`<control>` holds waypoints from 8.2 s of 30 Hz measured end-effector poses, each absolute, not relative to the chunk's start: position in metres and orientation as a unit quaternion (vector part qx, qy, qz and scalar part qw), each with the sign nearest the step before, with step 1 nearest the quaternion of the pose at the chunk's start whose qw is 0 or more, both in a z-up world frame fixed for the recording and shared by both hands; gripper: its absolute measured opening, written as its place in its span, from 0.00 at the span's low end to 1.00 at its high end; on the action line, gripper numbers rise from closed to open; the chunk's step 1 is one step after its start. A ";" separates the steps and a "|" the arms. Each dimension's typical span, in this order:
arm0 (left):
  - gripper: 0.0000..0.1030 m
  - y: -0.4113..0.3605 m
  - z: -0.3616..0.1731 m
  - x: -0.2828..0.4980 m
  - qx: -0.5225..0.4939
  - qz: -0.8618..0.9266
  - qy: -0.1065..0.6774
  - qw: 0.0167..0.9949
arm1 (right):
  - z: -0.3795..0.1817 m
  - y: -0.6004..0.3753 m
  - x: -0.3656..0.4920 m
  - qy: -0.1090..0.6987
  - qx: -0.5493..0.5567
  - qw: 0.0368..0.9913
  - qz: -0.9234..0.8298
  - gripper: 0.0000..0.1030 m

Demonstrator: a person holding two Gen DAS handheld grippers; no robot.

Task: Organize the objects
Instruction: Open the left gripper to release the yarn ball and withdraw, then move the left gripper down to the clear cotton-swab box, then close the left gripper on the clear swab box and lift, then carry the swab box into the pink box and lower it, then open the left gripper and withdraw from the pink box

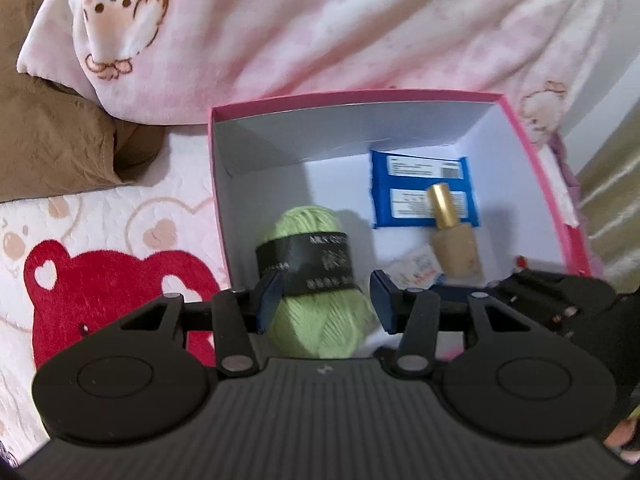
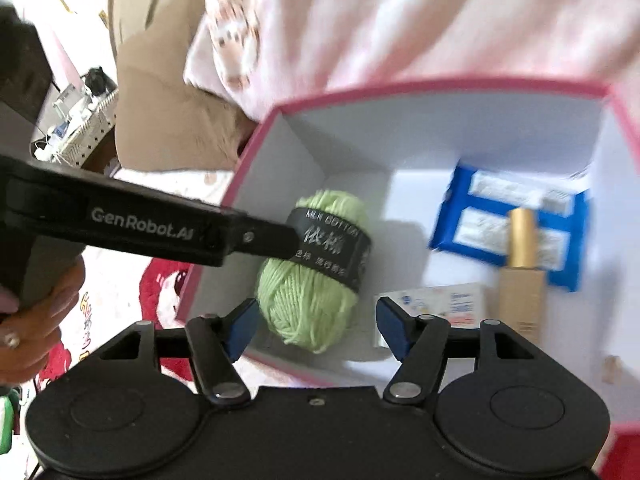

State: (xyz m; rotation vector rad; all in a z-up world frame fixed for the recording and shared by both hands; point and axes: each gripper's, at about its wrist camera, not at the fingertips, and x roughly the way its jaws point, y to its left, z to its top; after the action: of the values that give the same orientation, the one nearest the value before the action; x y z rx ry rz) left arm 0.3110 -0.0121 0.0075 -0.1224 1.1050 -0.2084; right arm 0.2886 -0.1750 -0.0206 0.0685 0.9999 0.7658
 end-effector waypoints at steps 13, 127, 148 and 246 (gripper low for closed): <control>0.55 -0.029 0.105 0.224 -0.007 -0.146 0.480 0.865 | 0.088 -0.219 0.231 0.375 -0.035 0.861 0.342 0.69; 0.43 -0.149 -0.120 0.208 -0.230 -0.158 0.506 0.816 | -0.111 -0.308 0.209 0.467 0.045 0.856 0.217 0.86; 0.43 -0.146 -0.062 0.168 -0.158 -0.173 0.470 0.851 | -0.080 -0.285 0.165 0.417 -0.036 0.883 0.213 0.79; 0.68 -0.064 0.011 0.315 -0.064 -0.104 0.497 0.859 | 0.015 -0.203 0.325 0.420 -0.064 0.845 0.325 0.72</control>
State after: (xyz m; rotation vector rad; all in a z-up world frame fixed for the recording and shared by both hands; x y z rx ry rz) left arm 0.3151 -0.0641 0.0105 -0.1344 1.0442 -0.2185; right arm 0.3246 -0.2035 0.0147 -0.1352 0.8868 0.6860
